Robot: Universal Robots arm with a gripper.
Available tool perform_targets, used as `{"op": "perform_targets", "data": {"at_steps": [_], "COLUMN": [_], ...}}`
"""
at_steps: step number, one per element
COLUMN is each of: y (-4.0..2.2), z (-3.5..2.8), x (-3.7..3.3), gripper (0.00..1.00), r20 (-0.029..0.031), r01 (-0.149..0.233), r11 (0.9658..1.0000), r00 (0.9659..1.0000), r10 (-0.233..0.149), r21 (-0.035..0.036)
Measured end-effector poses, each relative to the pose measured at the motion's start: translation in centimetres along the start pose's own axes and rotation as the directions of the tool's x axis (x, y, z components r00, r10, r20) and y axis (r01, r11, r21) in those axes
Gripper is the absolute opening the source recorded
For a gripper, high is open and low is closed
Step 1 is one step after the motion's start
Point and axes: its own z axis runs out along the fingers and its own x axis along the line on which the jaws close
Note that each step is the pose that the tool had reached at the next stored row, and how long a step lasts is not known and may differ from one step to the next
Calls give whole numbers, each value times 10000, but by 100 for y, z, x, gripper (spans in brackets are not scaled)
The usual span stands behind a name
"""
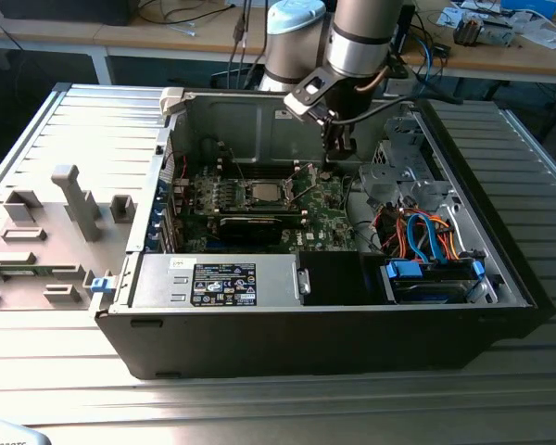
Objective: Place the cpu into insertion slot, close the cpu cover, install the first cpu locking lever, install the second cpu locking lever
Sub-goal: 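Close the cpu cover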
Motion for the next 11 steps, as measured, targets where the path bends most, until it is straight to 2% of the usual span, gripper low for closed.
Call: {"op": "perform_targets", "data": {"at_steps": [4,6,11], "y": [19,27,24], "z": [37,63,84], "x": [0,-1,0], "gripper": [11,11,11], "r20": [18,31,32], "r01": [223,488,519], "r11": [9998,9988,9987], "r00": [9997,9988,9986], "r10": [-223,-488,-519], "r21": [0,0,0]}}
